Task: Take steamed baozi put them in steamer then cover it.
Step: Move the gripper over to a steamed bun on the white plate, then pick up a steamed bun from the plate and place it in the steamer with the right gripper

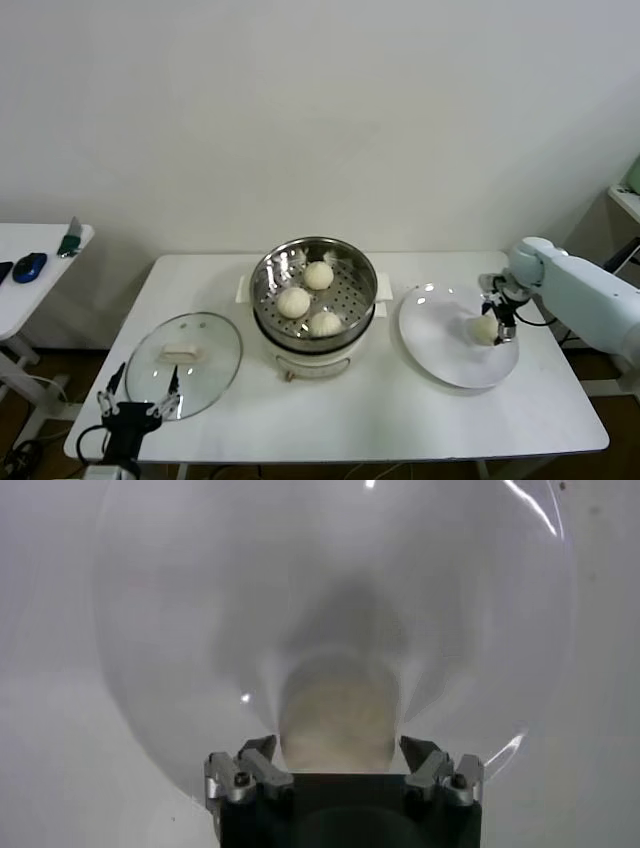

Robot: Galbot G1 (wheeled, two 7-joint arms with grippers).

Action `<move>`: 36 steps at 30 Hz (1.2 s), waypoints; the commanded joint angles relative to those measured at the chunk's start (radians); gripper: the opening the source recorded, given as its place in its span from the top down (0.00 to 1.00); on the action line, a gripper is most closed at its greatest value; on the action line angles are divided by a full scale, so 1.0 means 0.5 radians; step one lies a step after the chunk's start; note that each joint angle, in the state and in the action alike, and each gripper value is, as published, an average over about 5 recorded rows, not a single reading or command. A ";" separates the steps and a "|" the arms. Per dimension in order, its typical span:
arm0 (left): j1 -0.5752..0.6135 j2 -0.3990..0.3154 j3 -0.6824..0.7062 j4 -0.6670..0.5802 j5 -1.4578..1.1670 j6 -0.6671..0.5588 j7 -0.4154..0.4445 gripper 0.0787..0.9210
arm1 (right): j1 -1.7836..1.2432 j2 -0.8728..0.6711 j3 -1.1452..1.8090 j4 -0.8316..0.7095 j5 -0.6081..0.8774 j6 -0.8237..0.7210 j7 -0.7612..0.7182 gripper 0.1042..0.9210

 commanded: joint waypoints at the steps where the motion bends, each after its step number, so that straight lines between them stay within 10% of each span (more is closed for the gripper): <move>1: -0.001 0.002 0.002 -0.003 0.002 0.005 0.000 0.12 | -0.015 0.031 0.022 -0.049 -0.021 0.011 -0.004 0.15; 13: 0.016 0.001 0.000 -0.016 -0.007 -0.006 0.001 0.12 | 0.221 -0.049 -0.163 0.098 0.346 -0.126 0.016 0.27; 36: 0.084 0.040 0.134 -0.103 -0.068 -0.057 0.063 0.12 | 1.648 0.478 -1.347 0.772 2.087 -0.570 0.331 0.28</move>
